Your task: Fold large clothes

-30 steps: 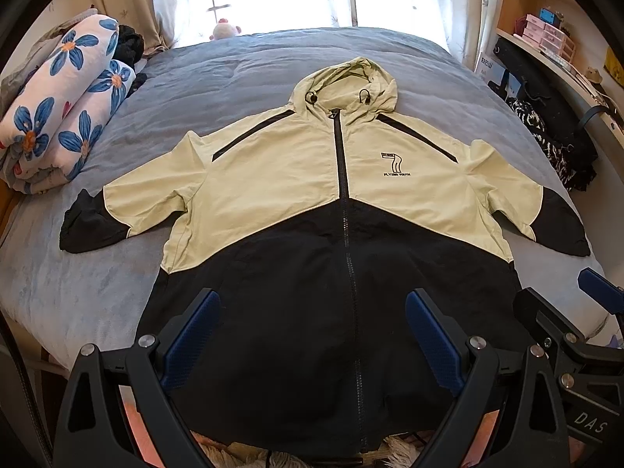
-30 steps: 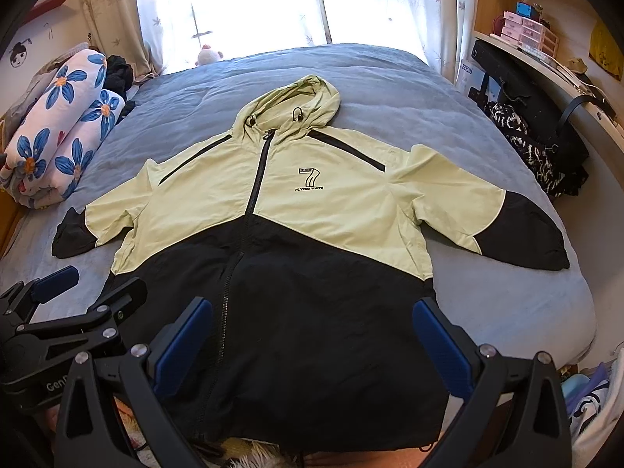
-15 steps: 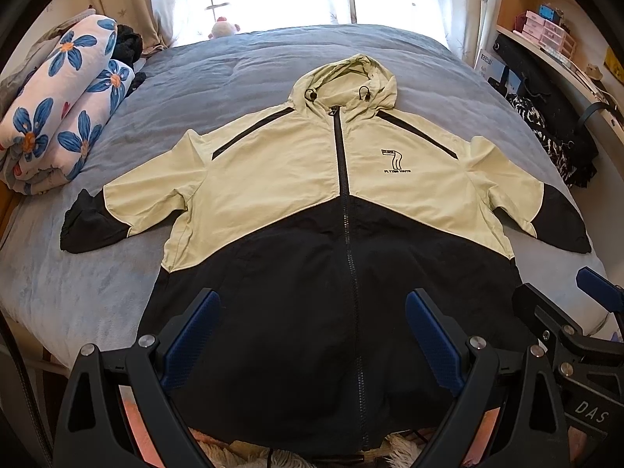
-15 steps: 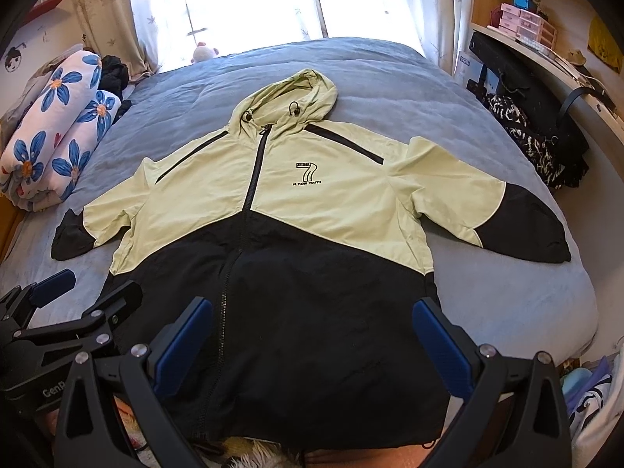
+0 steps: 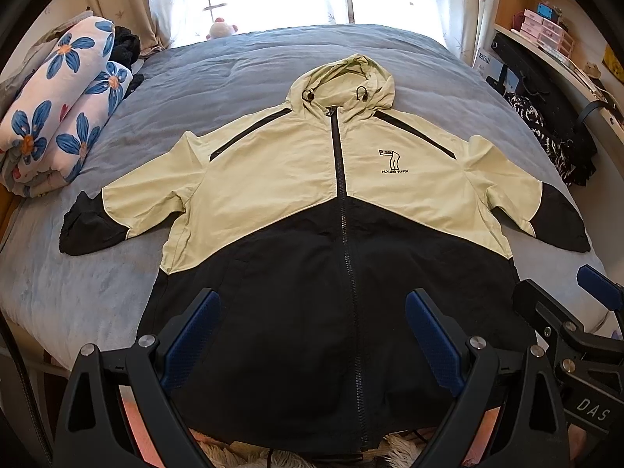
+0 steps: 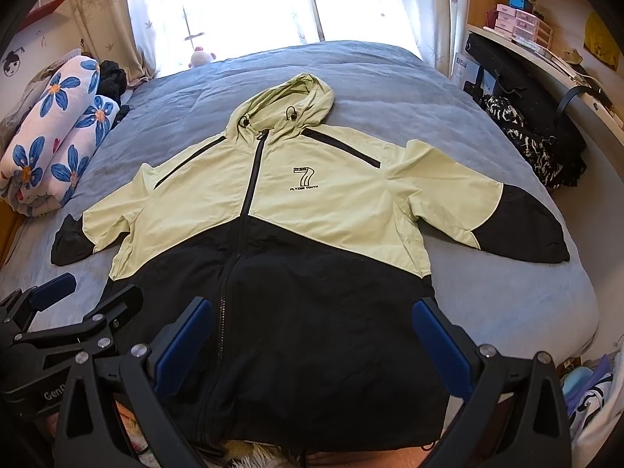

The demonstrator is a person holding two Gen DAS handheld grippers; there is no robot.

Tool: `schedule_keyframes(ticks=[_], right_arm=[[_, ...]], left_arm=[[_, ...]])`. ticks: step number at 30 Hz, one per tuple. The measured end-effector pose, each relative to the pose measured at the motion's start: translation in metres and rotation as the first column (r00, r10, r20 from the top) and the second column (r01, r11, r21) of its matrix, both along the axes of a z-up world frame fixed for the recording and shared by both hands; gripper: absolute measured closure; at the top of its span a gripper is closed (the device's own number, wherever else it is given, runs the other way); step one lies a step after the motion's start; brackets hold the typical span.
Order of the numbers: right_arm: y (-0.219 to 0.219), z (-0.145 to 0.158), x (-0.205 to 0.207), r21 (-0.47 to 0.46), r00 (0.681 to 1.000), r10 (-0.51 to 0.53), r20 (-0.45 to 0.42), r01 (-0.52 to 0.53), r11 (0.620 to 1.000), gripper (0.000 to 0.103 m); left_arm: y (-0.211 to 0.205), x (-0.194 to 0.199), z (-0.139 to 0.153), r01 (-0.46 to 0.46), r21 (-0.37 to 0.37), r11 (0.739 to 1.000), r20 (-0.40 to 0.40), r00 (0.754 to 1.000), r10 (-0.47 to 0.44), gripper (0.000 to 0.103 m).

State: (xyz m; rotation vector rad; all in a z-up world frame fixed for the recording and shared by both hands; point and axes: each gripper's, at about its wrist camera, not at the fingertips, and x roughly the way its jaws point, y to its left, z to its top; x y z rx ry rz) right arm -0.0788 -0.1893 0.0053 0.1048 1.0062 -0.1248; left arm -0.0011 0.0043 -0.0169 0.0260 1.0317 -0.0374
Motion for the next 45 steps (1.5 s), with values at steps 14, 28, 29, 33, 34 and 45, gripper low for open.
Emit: schedule_keyframes(ticks=[14, 28, 29, 33, 34, 45], right_arm=[[0.001, 0.002, -0.002, 0.003, 1.000, 0.013, 0.023, -0.013, 1.000, 0.001], [-0.001, 0.000, -0.002, 0.007, 1.000, 0.003, 0.023, -0.004, 1.000, 0.001], [-0.003, -0.002, -0.002, 0.007, 1.000, -0.004, 0.027, 0.004, 1.000, 0.001], [-0.022, -0.002, 0.000, 0.010, 0.997, -0.053, 0.047, 0.053, 0.999, 0.001], [-0.028, -0.002, 0.001, 0.012, 0.997, -0.067, 0.049, 0.067, 0.998, 0.001], [-0.096, 0.030, 0.011, -0.040, 0.970, -0.176, 0.169, 0.185, 0.982, 0.001]], left_arm=[[0.000, 0.001, 0.000, 0.000, 0.001, 1.000, -0.003, 1.000, 0.000, 0.008], [-0.004, 0.007, -0.003, 0.014, 0.002, 1.000, -0.012, 1.000, -0.014, 0.008], [-0.005, 0.009, -0.002, 0.017, 0.001, 1.000, -0.004, 1.000, -0.017, 0.008], [-0.007, 0.014, 0.011, 0.029, 0.001, 1.000, 0.087, 0.996, -0.029, 0.008], [-0.008, 0.016, 0.016, 0.031, 0.006, 1.000, 0.125, 0.992, -0.031, 0.008], [-0.040, 0.052, 0.056, 0.127, -0.042, 0.991, 0.253, 0.961, -0.113, 0.008]])
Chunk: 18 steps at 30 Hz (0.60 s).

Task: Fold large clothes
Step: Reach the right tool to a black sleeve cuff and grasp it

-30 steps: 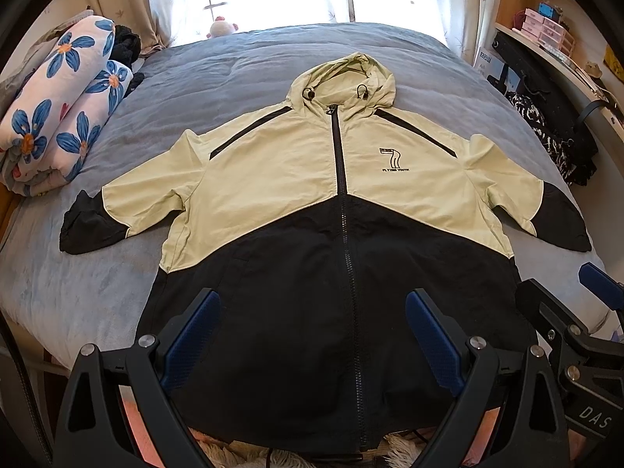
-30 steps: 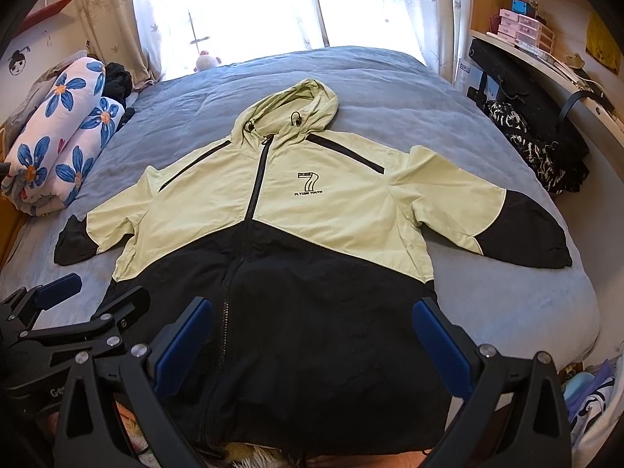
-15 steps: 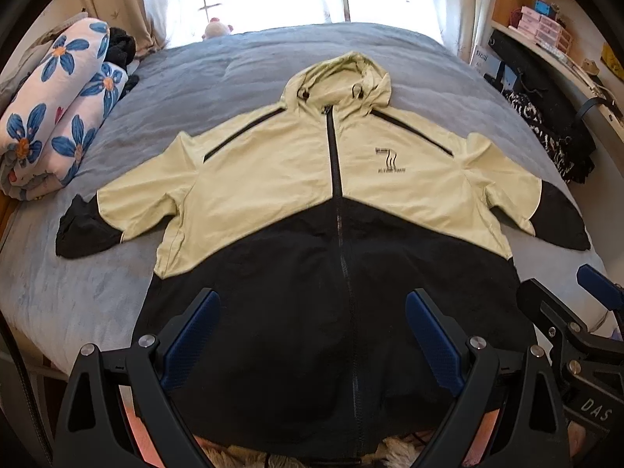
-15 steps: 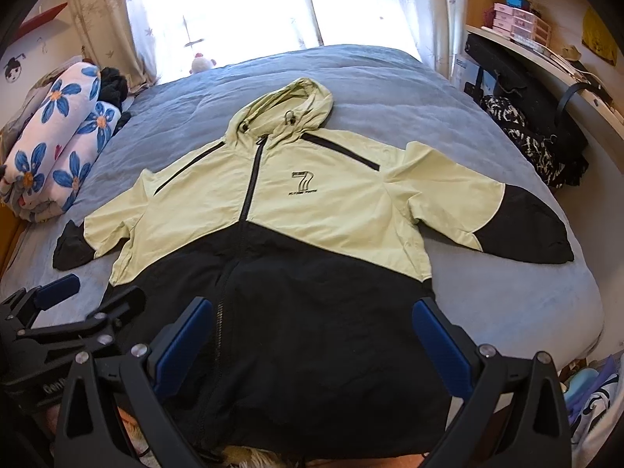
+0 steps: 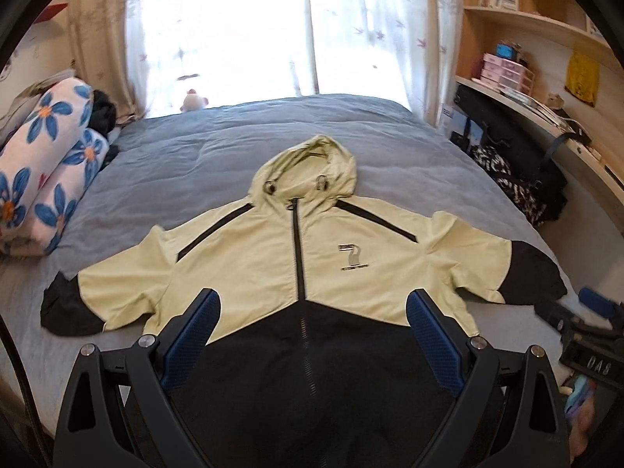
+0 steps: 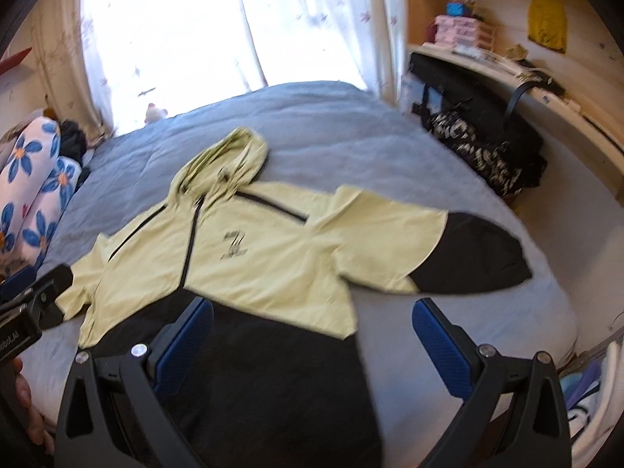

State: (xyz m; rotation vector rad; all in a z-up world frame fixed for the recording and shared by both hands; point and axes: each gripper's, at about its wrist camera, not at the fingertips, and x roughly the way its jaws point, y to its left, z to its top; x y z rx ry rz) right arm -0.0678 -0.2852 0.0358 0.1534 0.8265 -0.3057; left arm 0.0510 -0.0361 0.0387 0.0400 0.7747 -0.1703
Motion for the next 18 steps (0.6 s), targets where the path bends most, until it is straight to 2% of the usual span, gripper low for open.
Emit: schedule_keyframes(ticks=[4, 9, 13, 15, 18], right_arm=[[-0.030, 0.013, 0.006, -0.028, 0.998, -0.051, 0.043, 0.052, 0.998, 0.001], [-0.076, 0.017, 0.009, -0.045, 0.987, -0.139, 0.077, 0.143, 0.989, 0.001], [-0.122, 0.003, 0.013, -0.042, 0.973, -0.224, 0.055, 0.226, 0.973, 0.001], [-0.146, -0.011, 0.016, -0.045, 0.961, -0.276, 0.022, 0.277, 0.960, 0.001], [-0.179, -0.033, 0.014, -0.029, 0.938, -0.346, -0.028, 0.345, 0.938, 0.002]], left_arm=[[-0.020, 0.017, 0.006, 0.039, -0.015, 0.999, 0.011, 0.999, -0.038, 0.008], [-0.050, 0.033, 0.005, 0.060, 0.022, 0.998, 0.044, 0.997, -0.061, 0.008], [-0.077, 0.052, -0.004, 0.054, 0.043, 0.998, 0.029, 0.998, -0.055, 0.008], [-0.091, 0.063, -0.014, 0.031, 0.045, 0.998, -0.005, 1.000, -0.031, 0.008], [-0.112, 0.076, -0.031, 0.067, 0.026, 0.997, -0.062, 0.996, -0.066, 0.008]])
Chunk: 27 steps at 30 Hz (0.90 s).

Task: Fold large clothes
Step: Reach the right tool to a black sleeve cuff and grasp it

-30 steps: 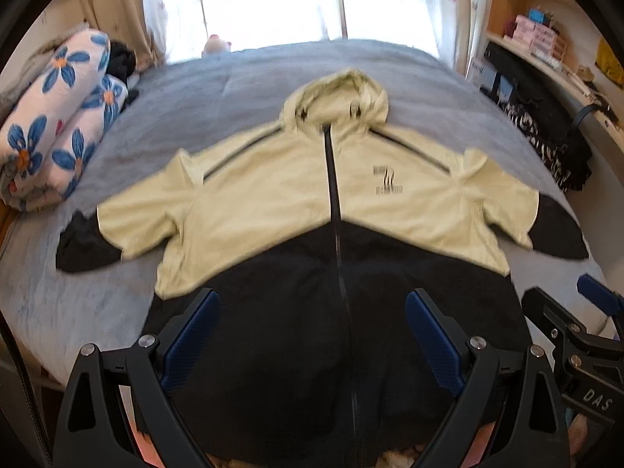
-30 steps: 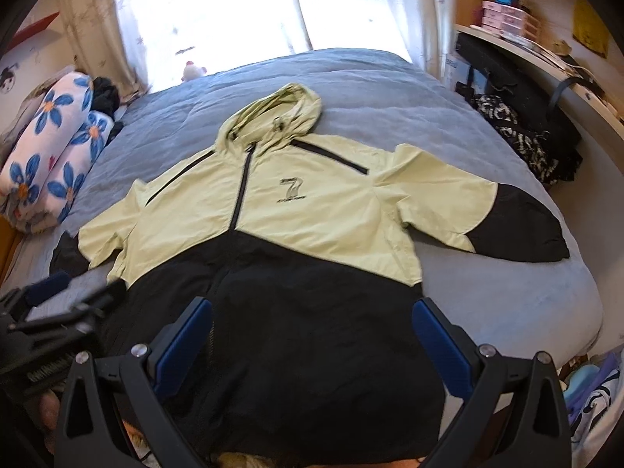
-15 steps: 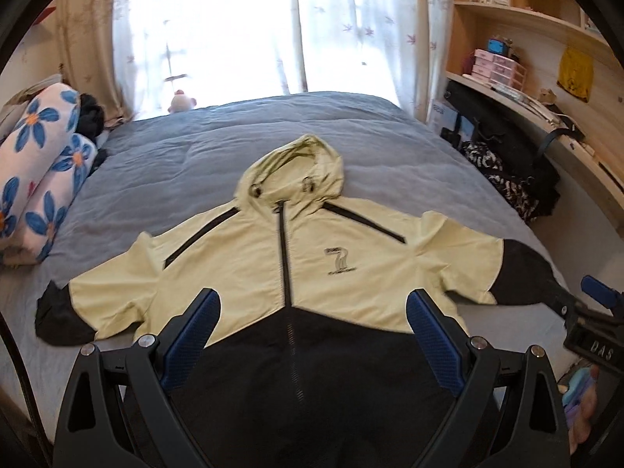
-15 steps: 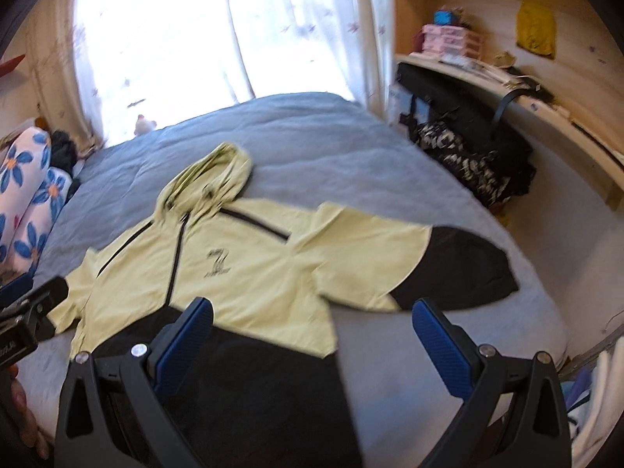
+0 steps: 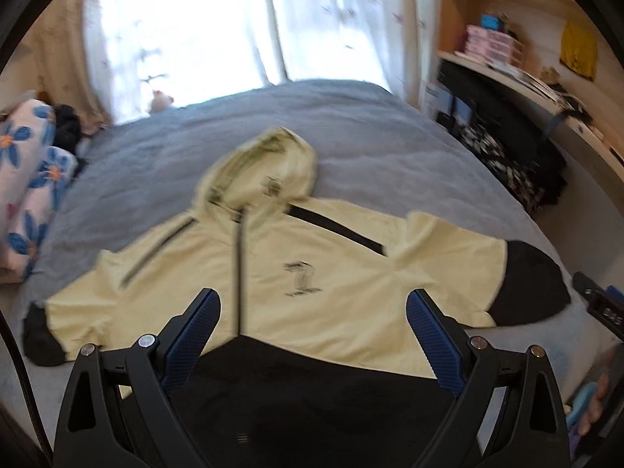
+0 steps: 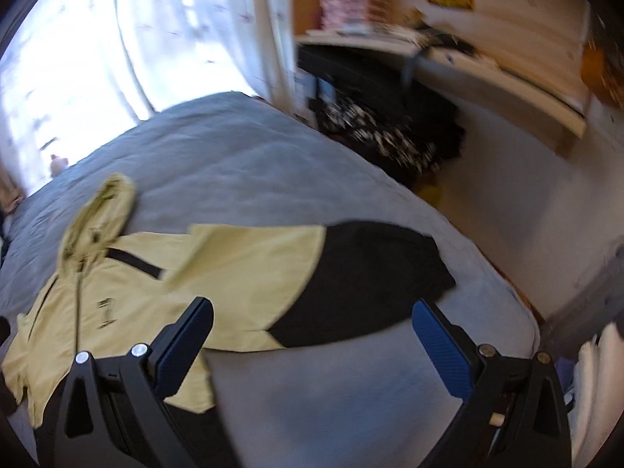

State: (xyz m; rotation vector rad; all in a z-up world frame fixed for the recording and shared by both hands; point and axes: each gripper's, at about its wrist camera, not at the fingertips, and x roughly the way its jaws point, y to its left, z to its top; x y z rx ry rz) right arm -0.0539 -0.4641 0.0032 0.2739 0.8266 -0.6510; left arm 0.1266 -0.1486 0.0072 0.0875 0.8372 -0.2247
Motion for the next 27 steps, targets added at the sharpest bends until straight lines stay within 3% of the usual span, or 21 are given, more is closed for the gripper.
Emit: schedule_keyframes(ticks=[6, 11, 18, 22, 25, 27], right_arm=[[-0.045, -0.043, -0.007, 0.061, 0.992, -0.099, -0.074, 0.103, 0.993, 0.006], [-0.083, -0.083, -0.011, 0.165, 0.980, -0.163, -0.116, 0.181, 0.969, 0.012], [-0.121, -0.136, -0.014, 0.342, 0.959, -0.251, -0.134, 0.282, 0.896, 0.013], [-0.136, -0.154, -0.009, 0.389, 0.950, -0.287, -0.126, 0.313, 0.866, 0.015], [-0.145, -0.155, -0.002, 0.379, 0.946, -0.310, -0.097, 0.324, 0.867, 0.029], [-0.154, -0.156, 0.006, 0.370, 0.943, -0.319, -0.099, 0.332, 0.868, 0.049]], left_arm=[[-0.045, 0.013, -0.039, 0.037, 0.010, 0.999, -0.022, 0.999, -0.036, 0.008], [-0.074, 0.019, -0.060, 0.088, -0.009, 0.996, -0.042, 0.995, -0.089, 0.008], [-0.096, 0.021, -0.078, 0.133, -0.033, 0.991, -0.095, 0.986, -0.136, 0.008], [-0.099, 0.021, -0.084, 0.135, -0.012, 0.991, -0.116, 0.984, -0.135, 0.008], [-0.094, 0.025, -0.085, 0.125, -0.022, 0.992, -0.130, 0.983, -0.127, 0.008], [-0.089, 0.026, -0.084, 0.112, -0.025, 0.993, -0.130, 0.985, -0.114, 0.008]])
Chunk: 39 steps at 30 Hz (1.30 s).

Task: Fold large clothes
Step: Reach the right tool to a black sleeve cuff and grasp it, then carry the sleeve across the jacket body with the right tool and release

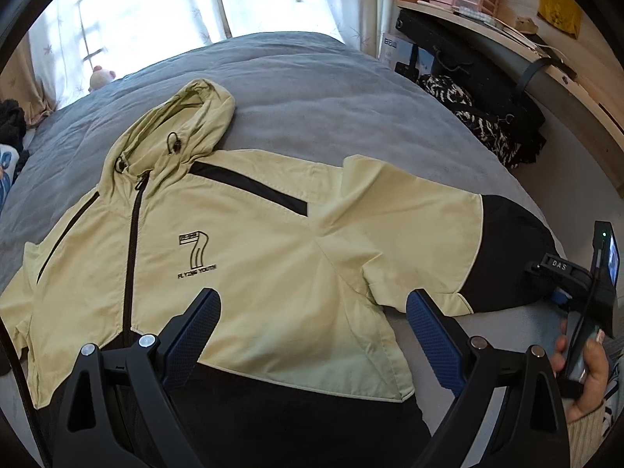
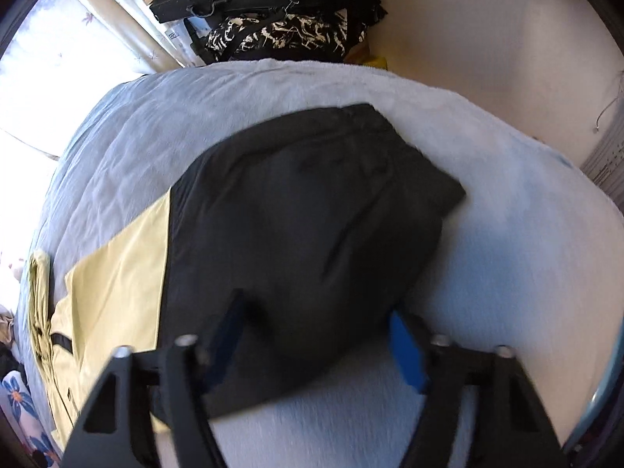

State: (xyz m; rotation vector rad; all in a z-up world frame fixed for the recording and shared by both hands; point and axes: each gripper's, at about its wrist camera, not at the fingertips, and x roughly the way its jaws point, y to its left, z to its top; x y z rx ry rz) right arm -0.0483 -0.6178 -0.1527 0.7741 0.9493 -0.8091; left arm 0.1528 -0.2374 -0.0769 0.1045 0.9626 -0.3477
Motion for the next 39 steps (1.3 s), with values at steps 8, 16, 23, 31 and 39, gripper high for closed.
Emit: schedule_keyframes(ticks=[8, 16, 23, 31, 39], right_arm=[[0.024, 0.050, 0.015, -0.153, 0.988, 0.130, 0.085, -0.116, 0.981, 0.097], [0.164, 0.125, 0.056, -0.383, 0.830, 0.550, 0.094, -0.480, 0.789, 0.097], [0.272, 0.076, 0.082, -0.328, 0.613, 0.788, -0.056, -0.757, 0.566, 0.096], [0.308, 0.004, 0.071, -0.183, 0.535, 0.832, -0.149, -0.842, 0.508, 0.076], [0.296, 0.023, 0.054, -0.195, 0.570, 0.819, -0.062, -0.812, 0.551, 0.060]], left_arm=[[0.028, 0.005, 0.000, -0.038, 0.008, 0.999, -0.001, 0.999, 0.038, 0.008], [0.079, 0.006, -0.001, -0.124, 0.009, 0.992, -0.006, 0.992, 0.124, 0.008], [0.131, 0.010, -0.017, -0.217, -0.012, 0.976, -0.060, 0.975, 0.216, 0.008], [0.152, 0.011, -0.052, -0.228, -0.044, 0.973, -0.163, 0.962, 0.218, 0.008], [0.113, 0.010, -0.054, -0.125, -0.060, 0.990, -0.180, 0.977, 0.112, 0.008]])
